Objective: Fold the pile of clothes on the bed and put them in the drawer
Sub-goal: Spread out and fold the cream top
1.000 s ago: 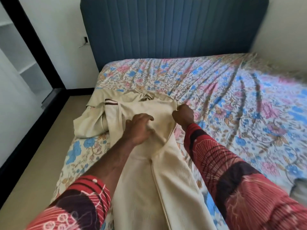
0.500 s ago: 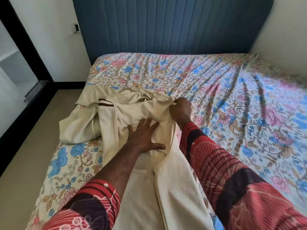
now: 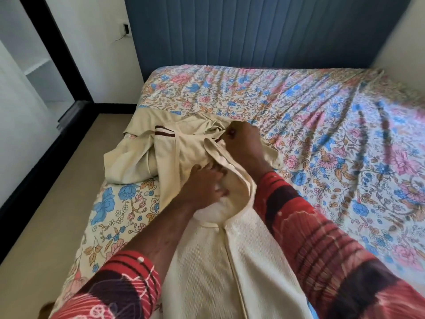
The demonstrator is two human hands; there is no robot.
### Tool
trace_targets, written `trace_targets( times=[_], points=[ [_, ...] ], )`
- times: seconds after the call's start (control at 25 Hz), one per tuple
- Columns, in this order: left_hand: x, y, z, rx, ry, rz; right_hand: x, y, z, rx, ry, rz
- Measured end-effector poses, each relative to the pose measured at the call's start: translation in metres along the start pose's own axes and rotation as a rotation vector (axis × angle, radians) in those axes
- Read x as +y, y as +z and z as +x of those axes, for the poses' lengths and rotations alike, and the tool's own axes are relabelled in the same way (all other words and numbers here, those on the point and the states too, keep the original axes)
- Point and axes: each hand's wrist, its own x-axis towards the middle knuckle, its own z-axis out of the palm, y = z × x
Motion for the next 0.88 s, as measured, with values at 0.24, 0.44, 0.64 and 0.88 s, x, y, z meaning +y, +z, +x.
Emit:
trace_targets(
  times=[0.24,0.44,0.64,0.88],
  points=[
    [-0.008,-0.003,-0.039,0.125,0.070,-0.176,0.054,-0.022,-0.089,-0.465,0.119,-0.070],
    [0.027,-0.005,-0.097,0.395,0.065,-0.295,0.066,-0.029,-0.128,-0.092,0.248,0.139],
    [0.042,0.008,-0.175,0.405,0.070,-0.200,0.039,-0.031,-0.155,-0.267,0.024,0.003],
    [0.039,0.016,-0.249,0.148,0.318,0.100,0.074,-0.082,-0.276,-0.520,-0.110,-0.116]
  ],
)
